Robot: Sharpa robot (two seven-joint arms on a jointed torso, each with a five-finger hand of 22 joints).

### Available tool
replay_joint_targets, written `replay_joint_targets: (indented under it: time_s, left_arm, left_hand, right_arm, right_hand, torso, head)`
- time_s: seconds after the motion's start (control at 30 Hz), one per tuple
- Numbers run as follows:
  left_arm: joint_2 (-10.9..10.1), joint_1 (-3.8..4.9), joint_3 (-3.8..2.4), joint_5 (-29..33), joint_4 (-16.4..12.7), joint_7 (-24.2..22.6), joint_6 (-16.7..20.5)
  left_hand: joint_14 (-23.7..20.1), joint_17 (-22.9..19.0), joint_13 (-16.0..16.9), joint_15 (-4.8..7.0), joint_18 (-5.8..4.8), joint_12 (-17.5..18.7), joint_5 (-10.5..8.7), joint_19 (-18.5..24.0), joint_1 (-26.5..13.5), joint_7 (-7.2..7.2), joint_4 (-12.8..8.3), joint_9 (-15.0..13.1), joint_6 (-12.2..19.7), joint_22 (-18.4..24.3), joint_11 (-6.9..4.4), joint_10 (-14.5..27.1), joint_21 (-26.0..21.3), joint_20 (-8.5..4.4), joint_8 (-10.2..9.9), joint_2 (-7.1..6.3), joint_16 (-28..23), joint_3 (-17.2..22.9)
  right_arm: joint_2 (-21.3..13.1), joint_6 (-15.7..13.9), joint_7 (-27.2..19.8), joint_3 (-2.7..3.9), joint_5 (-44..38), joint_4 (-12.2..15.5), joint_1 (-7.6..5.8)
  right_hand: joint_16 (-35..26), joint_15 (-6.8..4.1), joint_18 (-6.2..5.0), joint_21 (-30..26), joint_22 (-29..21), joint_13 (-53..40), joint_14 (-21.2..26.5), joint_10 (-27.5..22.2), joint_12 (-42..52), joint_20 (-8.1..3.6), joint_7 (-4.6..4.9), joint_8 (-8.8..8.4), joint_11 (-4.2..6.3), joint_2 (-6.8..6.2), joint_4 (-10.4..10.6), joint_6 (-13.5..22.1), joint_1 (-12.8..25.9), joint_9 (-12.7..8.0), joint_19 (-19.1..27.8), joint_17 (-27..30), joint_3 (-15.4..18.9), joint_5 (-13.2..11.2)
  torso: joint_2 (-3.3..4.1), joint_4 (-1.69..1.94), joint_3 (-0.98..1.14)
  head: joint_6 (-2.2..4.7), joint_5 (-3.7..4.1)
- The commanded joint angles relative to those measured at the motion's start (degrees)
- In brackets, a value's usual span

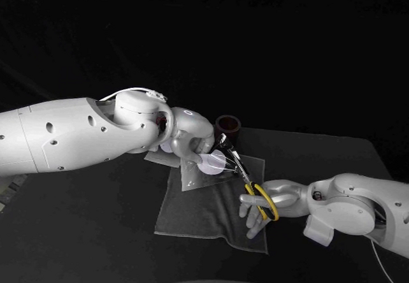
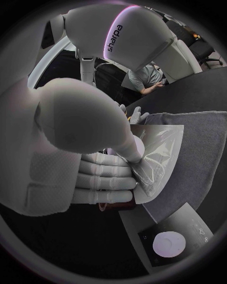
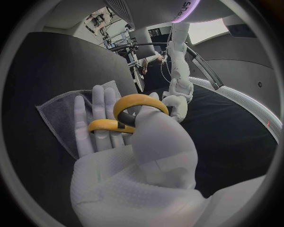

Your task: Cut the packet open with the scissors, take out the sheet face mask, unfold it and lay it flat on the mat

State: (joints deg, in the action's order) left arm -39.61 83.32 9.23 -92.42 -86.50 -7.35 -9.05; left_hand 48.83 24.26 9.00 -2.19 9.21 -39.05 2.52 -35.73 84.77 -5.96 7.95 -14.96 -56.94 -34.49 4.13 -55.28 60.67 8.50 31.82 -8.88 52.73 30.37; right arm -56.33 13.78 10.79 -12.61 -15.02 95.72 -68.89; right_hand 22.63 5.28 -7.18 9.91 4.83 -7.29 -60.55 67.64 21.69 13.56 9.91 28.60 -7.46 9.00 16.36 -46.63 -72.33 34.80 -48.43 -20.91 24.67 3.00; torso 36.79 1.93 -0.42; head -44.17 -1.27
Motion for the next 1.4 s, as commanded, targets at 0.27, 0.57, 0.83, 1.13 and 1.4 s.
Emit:
replay_joint_targets:
  time_s: [0.27, 0.57, 0.83, 1.13, 1.4]
  left_arm:
    - [0.3, 0.01, 0.02, -0.1, -0.2, -0.8, -0.1]
    - [0.3, 0.01, 0.02, -0.1, -0.4, -0.8, -0.1]
    - [0.3, 0.01, 0.02, -0.1, -0.3, -0.7, -0.2]
    - [0.2, 0.01, 0.03, -0.1, -0.3, -0.6, -0.4]
    - [0.1, 0.01, 0.03, -0.1, -0.3, -0.6, -0.5]
  left_hand:
    - [-0.3, 0.0, 0.1, 0.23, 1.11, 0.1, 0.20, 0.1, 0.0, 0.08, -7.5, -0.9, -0.3, -0.1, 0.18, 0.0, 0.1, -0.10, 0.1, 0.50, -0.2, 7.8]
    - [-0.3, 0.0, 0.1, 0.22, 1.12, 0.2, 0.20, 0.1, 0.0, 0.09, -7.5, -1.0, -0.3, 0.0, 0.19, 0.0, 0.1, -0.11, 0.1, 0.52, -0.3, 7.8]
    - [-0.3, -0.1, 0.1, 0.22, 1.12, 0.2, 0.20, 0.1, 0.0, 0.09, -7.5, -1.0, -0.3, 0.0, 0.19, 0.0, 0.1, -0.11, 0.1, 0.52, -0.3, 7.8]
    - [-0.3, -0.1, 0.1, 0.23, 1.12, 0.2, 0.20, 0.2, 0.0, 0.10, -7.6, -1.1, -0.3, 0.0, 0.20, 0.0, 0.1, -0.13, 0.1, 0.53, -0.3, 7.8]
    - [-0.3, -0.1, 0.1, 0.23, 1.12, 0.2, 0.20, 0.2, 0.0, 0.10, -7.6, -1.1, -0.3, 0.0, 0.20, 0.0, 0.1, -0.13, 0.1, 0.53, -0.3, 7.8]
  right_arm:
    - [0.3, -3.4, 0.5, 0.12, -0.4, -0.2, -0.14]
    - [0.3, -4.8, 1.2, 0.11, -0.6, -0.4, -0.17]
    - [0.3, -4.3, 1.3, 0.11, -0.7, -0.3, -0.18]
    - [0.1, -2.8, 0.1, 0.11, -1.1, 0.1, -0.18]
    - [0.1, -3.9, -1.9, 0.11, -0.6, 0.4, -0.18]
  right_hand:
    - [1.2, -1.65, -3.61, 1.4, 0.2, -2.4, -4.2, 5.5, 1.0, -1.46, -1.69, 0.34, 2.81, 2.16, 0.0, -3.4, -1.0, 2.8, -3.6, -3.5, 1.8, -0.1]
    - [2.8, -3.55, -3.55, 2.7, 0.4, -5.9, -8.4, 9.5, 2.6, -3.28, -3.67, 0.91, 4.75, 3.52, 0.0, -6.7, -2.0, 6.5, -7.6, -8.0, 1.8, -0.1]
    - [3.0, -4.01, -3.52, 2.9, 0.4, -7.3, -9.3, 10.4, 2.9, -3.76, -4.16, 0.90, 5.21, 3.71, 0.0, -7.5, -2.3, 7.9, -8.6, -9.5, 1.9, -0.1]
    - [-9.6, 3.34, -2.81, -2.4, -1.1, -2.4, 7.5, -8.6, -10.6, 1.51, 4.24, -10.84, -3.24, -0.82, 0.1, 6.4, -1.1, 5.7, -0.1, -6.3, 1.7, -0.2]
    - [-13.5, 6.59, -1.50, -5.1, -0.8, 1.7, 16.9, -16.6, -13.1, 2.97, 7.03, -12.51, -6.11, -7.06, 0.5, 14.2, 1.7, 2.4, 5.0, -1.3, -5.8, -0.2]
  torso:
    - [0.01, 0.06, -0.06]
    - [-0.01, 0.02, -0.04]
    - [0.01, -0.02, 0.00]
    - [0.02, -0.03, -0.01]
    - [0.02, 0.01, -0.02]
  head:
    - [-0.19, 0.04]
    - [-0.44, -0.10]
    - [-0.40, -0.12]
    - [-0.08, -0.05]
    - [0.10, 0.00]
